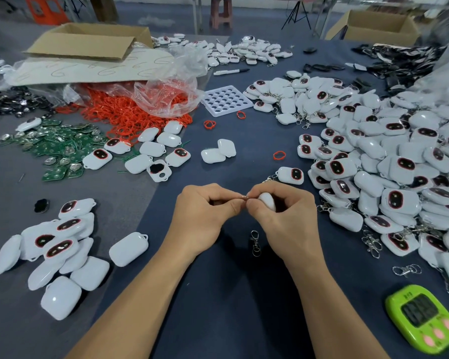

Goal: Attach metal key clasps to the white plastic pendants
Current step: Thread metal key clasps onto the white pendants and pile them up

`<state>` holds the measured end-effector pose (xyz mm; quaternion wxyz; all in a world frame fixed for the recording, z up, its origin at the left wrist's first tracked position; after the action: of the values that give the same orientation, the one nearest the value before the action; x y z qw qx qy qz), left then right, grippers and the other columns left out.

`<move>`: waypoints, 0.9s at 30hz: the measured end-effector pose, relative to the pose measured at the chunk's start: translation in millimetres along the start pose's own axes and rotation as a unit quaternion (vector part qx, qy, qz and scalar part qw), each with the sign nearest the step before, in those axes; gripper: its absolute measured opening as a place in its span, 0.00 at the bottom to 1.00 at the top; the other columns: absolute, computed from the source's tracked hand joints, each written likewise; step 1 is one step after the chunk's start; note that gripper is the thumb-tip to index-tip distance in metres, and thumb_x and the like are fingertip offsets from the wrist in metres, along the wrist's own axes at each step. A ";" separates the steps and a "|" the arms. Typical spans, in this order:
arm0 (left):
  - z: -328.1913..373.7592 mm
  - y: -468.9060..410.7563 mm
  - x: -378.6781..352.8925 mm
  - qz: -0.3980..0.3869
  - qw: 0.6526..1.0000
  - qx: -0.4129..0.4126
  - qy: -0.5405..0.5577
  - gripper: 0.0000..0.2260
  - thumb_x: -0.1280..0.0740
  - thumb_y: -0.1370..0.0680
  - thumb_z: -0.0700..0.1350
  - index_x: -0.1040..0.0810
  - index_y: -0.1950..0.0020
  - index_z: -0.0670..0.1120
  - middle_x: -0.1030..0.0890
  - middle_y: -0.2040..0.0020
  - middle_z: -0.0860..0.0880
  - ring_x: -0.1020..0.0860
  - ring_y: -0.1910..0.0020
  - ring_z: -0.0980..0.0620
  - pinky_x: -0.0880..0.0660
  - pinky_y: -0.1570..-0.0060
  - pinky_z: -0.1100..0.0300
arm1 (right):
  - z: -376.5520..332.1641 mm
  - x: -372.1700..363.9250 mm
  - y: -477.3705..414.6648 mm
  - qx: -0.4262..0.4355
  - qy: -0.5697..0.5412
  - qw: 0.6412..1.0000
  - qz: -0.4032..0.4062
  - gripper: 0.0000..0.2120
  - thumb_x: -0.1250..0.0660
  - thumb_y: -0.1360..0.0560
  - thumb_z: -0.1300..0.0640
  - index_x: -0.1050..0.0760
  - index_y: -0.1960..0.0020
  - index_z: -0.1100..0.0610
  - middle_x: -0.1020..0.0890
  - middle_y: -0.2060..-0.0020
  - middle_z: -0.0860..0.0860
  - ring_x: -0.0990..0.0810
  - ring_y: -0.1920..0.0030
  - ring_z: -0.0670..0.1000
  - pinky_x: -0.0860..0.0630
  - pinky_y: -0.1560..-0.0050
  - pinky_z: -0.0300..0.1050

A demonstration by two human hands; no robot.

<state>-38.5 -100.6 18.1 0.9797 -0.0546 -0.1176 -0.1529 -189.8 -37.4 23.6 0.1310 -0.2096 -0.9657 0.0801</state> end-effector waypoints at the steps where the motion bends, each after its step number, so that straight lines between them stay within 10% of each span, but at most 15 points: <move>1: 0.8 0.9 -0.4 0.003 1.000 -0.010 -0.021 0.10 0.22 0.27 0.42 0.12 0.57 0.60 0.15 0.61 0.56 0.19 0.63 0.58 0.24 0.61 0.65 | 0.1 0.4 -0.3 0.006 0.016 1.000 0.000 0.10 0.27 0.29 0.64 0.16 0.61 0.49 0.15 0.64 0.47 0.19 0.64 0.50 0.23 0.64 0.43; 10: 16.5 12.3 -0.6 0.091 0.958 -0.207 -0.177 0.10 0.23 0.30 0.40 0.13 0.56 0.56 0.18 0.59 0.59 0.21 0.56 0.56 0.27 0.55 0.70 | 6.0 -0.7 0.1 0.012 0.093 0.996 0.011 0.10 0.27 0.29 0.61 0.18 0.62 0.45 0.19 0.70 0.43 0.24 0.72 0.43 0.30 0.69 0.34; 27: 3.8 2.7 -2.2 0.003 0.999 -0.021 -0.048 0.09 0.22 0.31 0.44 0.14 0.62 0.60 0.17 0.64 0.55 0.27 0.69 0.58 0.29 0.68 0.66 | 10.3 -2.2 -5.1 -0.056 -0.027 0.998 -0.015 0.04 0.30 0.32 0.58 0.16 0.63 0.51 0.16 0.66 0.52 0.19 0.62 0.58 0.21 0.60 0.53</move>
<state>-40.5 -96.9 21.0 0.9721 -0.0826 -0.1606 -0.1494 -192.8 -43.9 14.4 0.0942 -0.2001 -0.9748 0.0296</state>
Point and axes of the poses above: each hand's wrist, its own y-axis away from the middle knuckle, its own x-axis out of the back of the hand, z = x × y, the point moved 4 cm from there along -y, towards the middle knuckle
